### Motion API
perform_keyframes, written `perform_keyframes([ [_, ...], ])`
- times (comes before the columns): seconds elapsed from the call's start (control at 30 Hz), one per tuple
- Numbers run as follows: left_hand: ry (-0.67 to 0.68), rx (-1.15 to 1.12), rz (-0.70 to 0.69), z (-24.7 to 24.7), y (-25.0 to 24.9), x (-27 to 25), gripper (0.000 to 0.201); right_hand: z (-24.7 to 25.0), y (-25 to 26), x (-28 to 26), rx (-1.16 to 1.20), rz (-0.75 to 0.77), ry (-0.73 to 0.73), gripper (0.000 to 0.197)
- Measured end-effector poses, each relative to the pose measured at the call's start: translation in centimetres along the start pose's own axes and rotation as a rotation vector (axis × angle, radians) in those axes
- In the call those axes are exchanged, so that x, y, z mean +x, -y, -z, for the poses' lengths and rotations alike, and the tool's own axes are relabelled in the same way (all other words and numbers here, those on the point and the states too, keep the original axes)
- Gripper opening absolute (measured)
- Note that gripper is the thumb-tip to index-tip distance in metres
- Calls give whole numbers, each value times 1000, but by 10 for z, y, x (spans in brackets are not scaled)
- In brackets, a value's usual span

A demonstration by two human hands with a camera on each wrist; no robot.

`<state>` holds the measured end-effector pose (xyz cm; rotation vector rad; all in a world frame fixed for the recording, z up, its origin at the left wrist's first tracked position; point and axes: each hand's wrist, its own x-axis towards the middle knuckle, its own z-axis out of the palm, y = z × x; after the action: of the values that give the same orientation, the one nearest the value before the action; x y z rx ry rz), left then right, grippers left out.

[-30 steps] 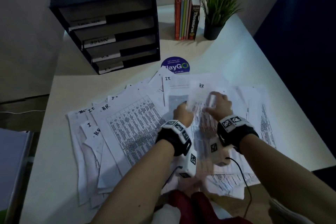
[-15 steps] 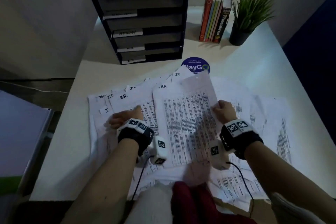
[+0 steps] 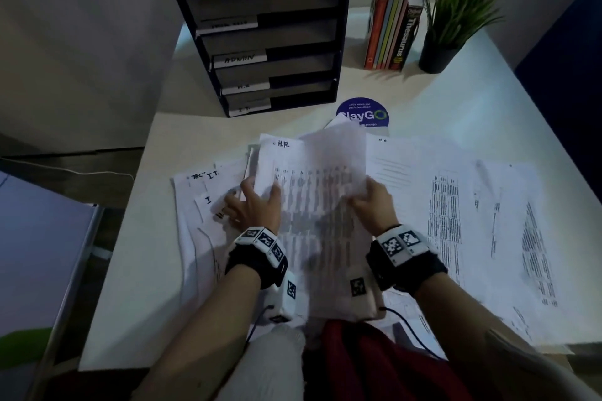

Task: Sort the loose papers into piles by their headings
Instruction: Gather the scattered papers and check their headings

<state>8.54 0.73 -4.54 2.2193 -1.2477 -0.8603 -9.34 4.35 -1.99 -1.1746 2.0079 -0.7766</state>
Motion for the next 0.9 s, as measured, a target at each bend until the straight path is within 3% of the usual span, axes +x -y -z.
perform_keyframes([
  [0.1, -10, -83, -31, -6, -10, -2, 47, 39, -18, 10, 82, -61, -189, 20],
  [0.2, 74, 28, -86, -14, -22, -2, 48, 75, -51, 21, 79, -236, -307, 38],
  [0.23, 127, 82, -116, -18, -26, -5, 48, 81, -60, 23, 51, -294, -308, 43],
  [0.33, 287, 171, -174, -30, -40, -16, 51, 87, -77, 24, -29, -359, -264, 33],
  [0.47, 477, 231, -176, -40, -59, -28, 53, 79, -76, 25, 40, -306, -174, 29],
  [0.63, 630, -6, -317, -37, -67, -31, 36, 70, -77, 23, 350, -363, -185, 67],
  [0.7, 574, -60, -336, -29, -58, -22, 24, 67, -82, 22, 351, -337, -168, 74],
  [0.77, 384, -72, -229, -17, -45, -7, 23, 63, -80, 17, 365, -281, -155, 73],
  [0.83, 208, 104, -43, 0, -29, 7, 53, 57, -78, 12, 423, -232, -138, 77],
  [0.9, 164, 220, 143, 18, -17, 12, 82, 49, -71, 4, 440, -238, -116, 76],
])
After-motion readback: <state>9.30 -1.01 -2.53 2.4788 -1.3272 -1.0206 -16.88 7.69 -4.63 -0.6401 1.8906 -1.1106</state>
